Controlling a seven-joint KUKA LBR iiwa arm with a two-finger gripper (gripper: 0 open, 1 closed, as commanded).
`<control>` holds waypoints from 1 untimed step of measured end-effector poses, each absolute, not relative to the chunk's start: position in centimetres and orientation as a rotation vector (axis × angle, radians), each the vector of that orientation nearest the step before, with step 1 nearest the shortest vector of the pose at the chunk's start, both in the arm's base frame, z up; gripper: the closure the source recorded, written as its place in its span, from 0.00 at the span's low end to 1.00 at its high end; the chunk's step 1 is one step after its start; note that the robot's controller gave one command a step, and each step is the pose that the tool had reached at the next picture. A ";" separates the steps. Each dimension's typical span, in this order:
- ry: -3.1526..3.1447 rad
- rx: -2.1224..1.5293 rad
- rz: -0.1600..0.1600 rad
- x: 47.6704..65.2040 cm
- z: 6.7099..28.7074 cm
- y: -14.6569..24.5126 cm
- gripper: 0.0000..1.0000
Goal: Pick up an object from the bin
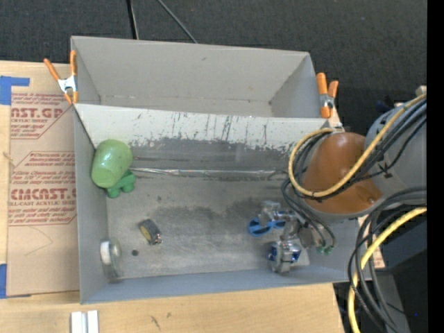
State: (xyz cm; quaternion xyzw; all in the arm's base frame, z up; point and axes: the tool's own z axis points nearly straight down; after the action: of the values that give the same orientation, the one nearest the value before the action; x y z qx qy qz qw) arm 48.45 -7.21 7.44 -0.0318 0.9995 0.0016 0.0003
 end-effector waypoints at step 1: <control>3.130 0.219 -0.002 54.1 8.0 -13.9 0.00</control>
Offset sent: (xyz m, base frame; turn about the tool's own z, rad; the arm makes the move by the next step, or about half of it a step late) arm 0.0555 -0.0661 0.0058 0.2024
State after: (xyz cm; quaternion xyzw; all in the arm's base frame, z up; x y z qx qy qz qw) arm 54.12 -13.91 8.03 0.0697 0.9976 -0.0008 0.0019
